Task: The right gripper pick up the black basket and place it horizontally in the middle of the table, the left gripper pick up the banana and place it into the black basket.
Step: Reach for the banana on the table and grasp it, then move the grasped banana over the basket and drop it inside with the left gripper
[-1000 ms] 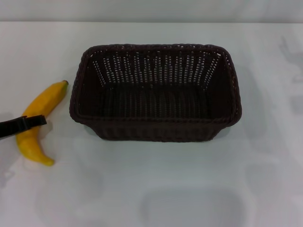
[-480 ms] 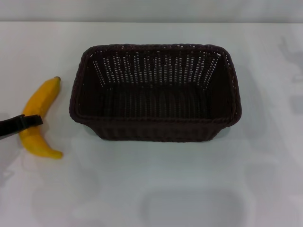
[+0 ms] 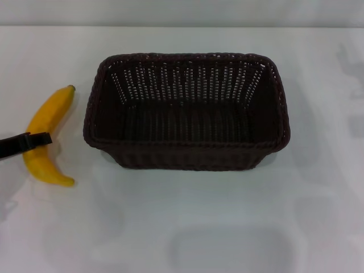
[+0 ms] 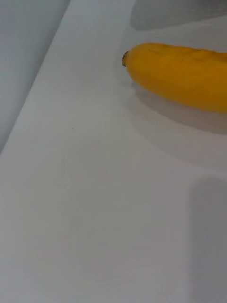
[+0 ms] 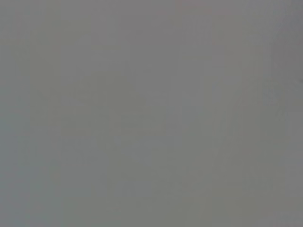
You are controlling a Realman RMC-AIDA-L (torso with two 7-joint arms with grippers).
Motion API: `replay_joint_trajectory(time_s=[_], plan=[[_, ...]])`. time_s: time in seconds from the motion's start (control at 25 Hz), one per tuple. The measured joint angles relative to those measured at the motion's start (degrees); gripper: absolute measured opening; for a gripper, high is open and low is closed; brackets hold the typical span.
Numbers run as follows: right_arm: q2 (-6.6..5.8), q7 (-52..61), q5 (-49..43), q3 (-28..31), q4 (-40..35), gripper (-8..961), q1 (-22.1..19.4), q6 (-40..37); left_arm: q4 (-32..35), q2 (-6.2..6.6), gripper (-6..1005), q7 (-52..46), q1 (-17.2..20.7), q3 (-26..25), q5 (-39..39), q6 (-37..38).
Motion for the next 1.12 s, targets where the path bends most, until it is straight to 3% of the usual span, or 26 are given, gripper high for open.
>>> replay_joint_trajectory(time_s=[0.4, 0.64, 0.84, 1.08, 1.12], plan=[[0.00, -0.02, 0.00, 0.02, 0.02, 692, -0.01, 0.09, 1.44, 0.02, 531, 0.55, -0.44, -2.33, -0.80, 0.34], [0.00, -0.07, 0.00, 0.10, 0.03, 692, -0.19, 0.09, 8.32, 0.08, 535, 2.68, -1.16, -5.67, -1.10, 0.22], [0.00, -0.07, 0.01, 0.12, 0.03, 692, -0.39, 0.09, 13.78, 0.14, 544, 5.13, -3.89, -7.45, -1.49, 0.55], [0.01, 0.02, 0.01, 0.05, 0.03, 692, -0.53, 0.19, 14.96, 0.19, 555, 12.14, -7.40, -7.56, -7.12, 0.86], [0.03, 0.03, 0.01, 0.03, 0.03, 692, -0.54, 0.21, 14.45, 0.14, 556, 16.82, -8.31, -7.50, -11.82, 0.72]])
